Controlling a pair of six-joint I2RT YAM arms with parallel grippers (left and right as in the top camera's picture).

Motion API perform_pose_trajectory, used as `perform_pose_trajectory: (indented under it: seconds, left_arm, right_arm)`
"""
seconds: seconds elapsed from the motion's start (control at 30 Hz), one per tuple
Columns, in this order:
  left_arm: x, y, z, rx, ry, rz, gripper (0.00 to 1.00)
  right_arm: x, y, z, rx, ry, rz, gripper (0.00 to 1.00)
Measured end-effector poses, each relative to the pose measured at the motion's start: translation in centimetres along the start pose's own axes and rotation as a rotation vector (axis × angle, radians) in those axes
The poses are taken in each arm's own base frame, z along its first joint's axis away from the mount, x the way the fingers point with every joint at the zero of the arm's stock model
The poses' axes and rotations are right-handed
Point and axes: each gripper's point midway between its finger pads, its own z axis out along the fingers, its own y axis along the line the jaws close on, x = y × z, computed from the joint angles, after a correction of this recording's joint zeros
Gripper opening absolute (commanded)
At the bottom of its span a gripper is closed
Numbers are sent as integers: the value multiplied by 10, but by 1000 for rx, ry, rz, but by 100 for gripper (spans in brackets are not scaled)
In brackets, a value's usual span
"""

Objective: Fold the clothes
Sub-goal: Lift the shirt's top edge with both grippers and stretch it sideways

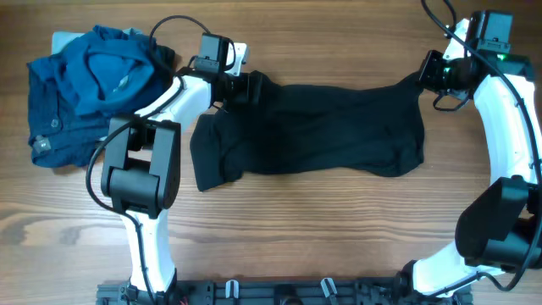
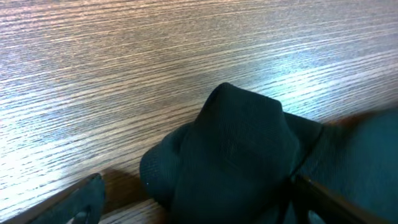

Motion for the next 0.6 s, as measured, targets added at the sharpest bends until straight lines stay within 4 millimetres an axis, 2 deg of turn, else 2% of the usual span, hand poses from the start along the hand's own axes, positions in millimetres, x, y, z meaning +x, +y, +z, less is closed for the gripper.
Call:
perform_pose_trajectory:
  seconds: [0.03, 0.1, 0.23, 0.3, 0.33, 0.37, 0.4, 0.47, 0.5, 0.53, 0.57, 0.6]
  left_arm:
    - [0, 1, 0, -1, -1, -3, 27]
    - [1, 4, 1, -3, 3, -6, 5]
    - [4, 6, 7, -2, 9, -41, 4]
    - [13, 9, -2, -17, 65, -76, 4]
    - [8, 11, -15, -36, 71, -87, 4]
    - [-3, 10, -36, -54, 55, -92, 4]
    - [-25, 6, -69, -72, 2, -85, 4]
    - [-70, -12, -141, -90, -160, -48, 4]
    - [-88, -24, -188, -99, -258, -26, 4]
    - [-99, -35, -227, -100, -337, -9, 4]
    - [-106, -48, -273, -98, -424, 10, 4]
    - [-107, -54, -292, -97, -460, 18, 4]
  right_arm:
    - [0, 0, 0, 0, 0, 0, 4]
    - [0, 0, 0, -1, -1, 0, 4]
    - [-2, 1, 0, -2, -10, -2, 4]
    - [-5, 4, 0, -22, -18, -5, 4]
    - [-5, 8, 0, -42, -18, -6, 4]
    - [-4, 11, 0, -60, -15, -6, 4]
    - [-4, 14, -1, -79, -12, -7, 4]
    - [-1, 18, -1, -105, 1, -8, 4]
    - [2, 22, -4, -122, 16, -6, 4]
    - [5, 24, -12, -129, 23, -7, 4]
    - [4, 29, -31, -137, 11, -15, 4]
    - [1, 34, -54, -145, -10, -24, 4]
